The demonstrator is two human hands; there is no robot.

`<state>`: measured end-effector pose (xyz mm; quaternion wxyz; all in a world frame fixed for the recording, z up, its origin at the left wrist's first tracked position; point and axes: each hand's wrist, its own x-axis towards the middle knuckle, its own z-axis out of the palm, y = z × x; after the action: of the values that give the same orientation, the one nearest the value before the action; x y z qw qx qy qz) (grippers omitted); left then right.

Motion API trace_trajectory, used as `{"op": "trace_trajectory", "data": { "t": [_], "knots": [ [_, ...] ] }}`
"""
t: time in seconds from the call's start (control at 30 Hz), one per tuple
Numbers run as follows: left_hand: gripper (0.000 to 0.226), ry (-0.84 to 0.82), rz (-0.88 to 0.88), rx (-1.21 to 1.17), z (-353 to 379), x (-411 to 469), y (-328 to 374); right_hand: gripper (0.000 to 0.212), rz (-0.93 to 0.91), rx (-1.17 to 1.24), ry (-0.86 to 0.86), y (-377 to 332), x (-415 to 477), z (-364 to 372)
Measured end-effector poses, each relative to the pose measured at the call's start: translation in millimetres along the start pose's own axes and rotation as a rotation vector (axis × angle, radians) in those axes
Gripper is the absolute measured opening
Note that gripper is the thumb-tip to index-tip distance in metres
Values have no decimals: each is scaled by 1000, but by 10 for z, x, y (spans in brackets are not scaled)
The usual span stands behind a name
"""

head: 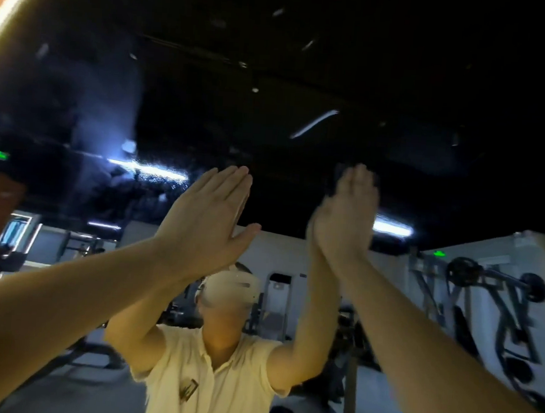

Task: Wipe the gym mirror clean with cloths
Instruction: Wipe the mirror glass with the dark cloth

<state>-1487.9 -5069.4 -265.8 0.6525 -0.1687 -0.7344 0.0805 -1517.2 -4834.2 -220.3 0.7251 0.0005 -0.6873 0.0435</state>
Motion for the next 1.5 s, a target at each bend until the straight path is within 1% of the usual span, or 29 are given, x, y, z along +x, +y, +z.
{"op": "trace_trajectory", "data": {
  "t": [0.1,0.17,0.27,0.3,0.33,0.37,0.43,0.5,0.53,0.57,0.6,0.63,0.67,0.73,0.8,0.87,0.9,0.93,0.97,1.0,1.1,1.13,1.17,1.2,1.27,1.33,1.43,1.47,1.5],
  "knots": [
    [74,60,-33,-11,-29,-388,-60,68,-292,54,5,-768,-360,12],
    [68,73,-66,-47,-8,-681,-120,69,-556,44,-79,-1017,-780,-8],
    [59,117,-68,-41,16,-992,-265,66,-1006,-1,-211,-809,-1180,-45],
    [58,121,-64,-25,18,-1047,-313,67,-1099,-50,-214,-680,-1150,-37],
    [59,117,-64,-13,26,-1085,-352,69,-1118,-93,-206,-574,-1035,-23],
    [62,102,-65,-3,43,-1112,-381,73,-1057,-122,-195,-505,-861,2],
    [74,52,-71,28,97,-1159,-412,75,-781,-139,-124,-476,-415,27],
    [87,-3,-58,67,180,-1205,-456,66,-452,-74,-62,-570,28,-49],
    [91,-22,-49,74,210,-1223,-483,62,-336,-18,-76,-658,191,-93],
    [94,-33,-40,77,228,-1232,-511,60,-274,40,-83,-785,279,-104],
    [95,-36,-31,77,235,-1234,-543,60,-261,86,-68,-942,278,-89],
    [96,-39,-21,74,232,-1231,-572,61,-286,115,-58,-1106,196,-43],
    [96,-47,-8,68,225,-1236,-598,64,-361,123,-46,-1252,21,5],
    [94,-64,18,48,213,-1268,-647,70,-627,102,-46,-1407,-507,66],
    [93,-56,24,-7,213,-1332,-671,70,-864,65,-103,-1281,-995,63],
    [95,-43,-1,-90,221,-1403,-657,73,-1042,4,-131,-966,-1184,45],
    [97,-39,-18,-119,226,-1427,-644,77,-1080,-42,-144,-814,-1158,40],
    [99,-41,-31,-131,229,-1437,-630,82,-1077,-81,-149,-699,-1056,36],
    [101,-47,-40,-131,228,-1435,-616,86,-1028,-110,-132,-620,-896,40],
    [104,-54,-46,-123,227,-1432,-606,87,-915,-119,-106,-565,-696,29],
    [109,-79,-45,-85,240,-1431,-589,65,-392,-6,-82,-578,-232,-68],
    [109,-81,-42,-74,247,-1433,-585,63,-278,59,-71,-676,-240,-81],
    [109,-79,-43,-65,247,-1434,-582,64,-237,101,-66,-806,-353,-73],
    [107,-77,-46,-60,243,-1429,-582,67,-280,100,-56,-954,-565,-28],
    [98,-83,-46,-82,203,-1415,-577,75,-535,103,-96,-1226,-1192,12],
    [90,-104,-28,-137,153,-1443,-592,73,-786,107,-185,-1252,-1792,-34],
    [87,-136,18,-143,90,-1645,-599,71,-1077,68,-296,-846,-2044,-229],
    [86,-137,23,-138,70,-1737,-599,72,-1125,35,-311,-675,-1970,-269],
    [87,-135,29,-129,52,-1822,-593,71,-1096,6,-316,-521,-1848,-308]
  ]
}}
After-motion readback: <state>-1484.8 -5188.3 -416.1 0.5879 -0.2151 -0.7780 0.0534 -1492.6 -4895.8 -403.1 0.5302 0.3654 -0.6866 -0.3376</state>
